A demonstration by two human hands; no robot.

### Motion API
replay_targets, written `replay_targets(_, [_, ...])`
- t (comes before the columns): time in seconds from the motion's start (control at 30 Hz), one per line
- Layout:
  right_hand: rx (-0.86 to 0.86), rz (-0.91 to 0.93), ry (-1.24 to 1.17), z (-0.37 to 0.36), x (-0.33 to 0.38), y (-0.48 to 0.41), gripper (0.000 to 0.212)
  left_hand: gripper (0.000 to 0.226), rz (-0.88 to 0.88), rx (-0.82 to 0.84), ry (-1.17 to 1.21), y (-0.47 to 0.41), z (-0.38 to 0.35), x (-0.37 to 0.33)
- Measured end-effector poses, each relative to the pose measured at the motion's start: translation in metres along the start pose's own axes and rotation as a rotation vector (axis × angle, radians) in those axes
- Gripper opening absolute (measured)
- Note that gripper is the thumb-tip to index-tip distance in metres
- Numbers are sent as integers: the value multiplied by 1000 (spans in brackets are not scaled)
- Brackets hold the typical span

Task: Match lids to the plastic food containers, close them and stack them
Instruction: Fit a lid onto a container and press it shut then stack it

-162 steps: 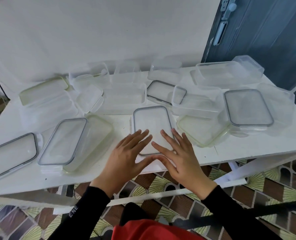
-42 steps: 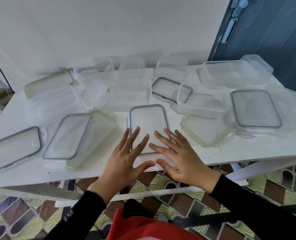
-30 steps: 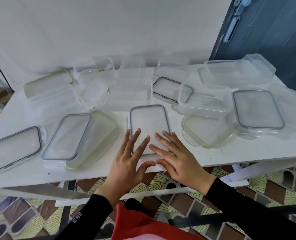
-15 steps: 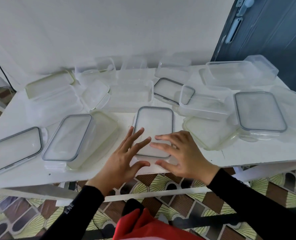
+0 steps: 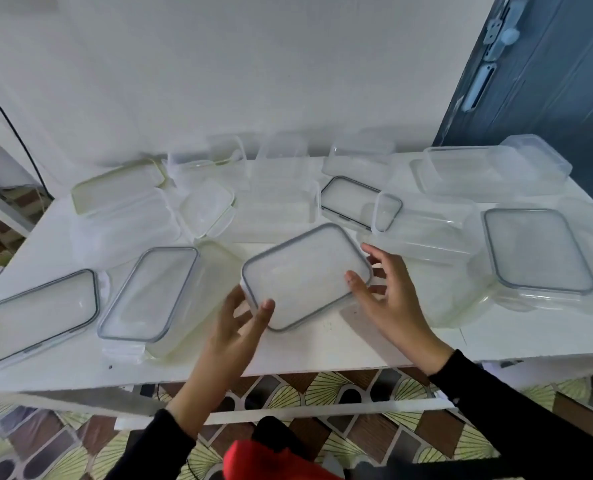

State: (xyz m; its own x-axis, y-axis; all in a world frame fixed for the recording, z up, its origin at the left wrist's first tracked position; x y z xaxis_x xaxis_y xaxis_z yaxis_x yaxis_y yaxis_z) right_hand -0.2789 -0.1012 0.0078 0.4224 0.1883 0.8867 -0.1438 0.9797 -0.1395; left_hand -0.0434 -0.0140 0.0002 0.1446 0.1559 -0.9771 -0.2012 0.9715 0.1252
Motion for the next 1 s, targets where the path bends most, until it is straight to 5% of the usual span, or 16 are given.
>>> replay_targets(0.1, [-98,126,-74,6,24,-17,44,46,-143,-69,85,-12,4,-34])
replay_targets(0.3, [-113,172,-329,1,68,-103,25,35,-121,-168,353,-88,46,-90])
replay_targets(0.43, [-63,120,-25,-32,64,-168,39,42,-116,-207,358,-143,83,-114])
replay_targets(0.57, [169,212,406,-92,60,-218,51,38,-114,-212,343,-195,107,-134])
replay_targets(0.77, [204,-425,462,-144,66,-294,87,42,-82,-160,322,-257,119,-145])
replay_targets(0.9, [249,-501,635,-160,64,-310,122,34,-51,-109,301,-288,118,-144])
replay_targets(1.0, [254,-520,655,-161,61,-315,124,30,-40,-62,278,-304,115,-144])
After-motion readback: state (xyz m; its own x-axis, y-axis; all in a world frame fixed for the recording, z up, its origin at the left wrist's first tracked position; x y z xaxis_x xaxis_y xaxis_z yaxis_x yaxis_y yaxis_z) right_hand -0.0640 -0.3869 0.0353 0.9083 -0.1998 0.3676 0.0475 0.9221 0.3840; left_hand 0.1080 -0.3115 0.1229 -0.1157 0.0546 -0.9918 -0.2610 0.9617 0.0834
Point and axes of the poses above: each hand's wrist, its own y-axis away from the middle knuckle, its own z-axis out of the back of the hand, x = y × z, the point moved 1 cm from there along -y, towards the middle knuckle, and after that the axes turned 2 degrees about y, right-handed, at the moved point
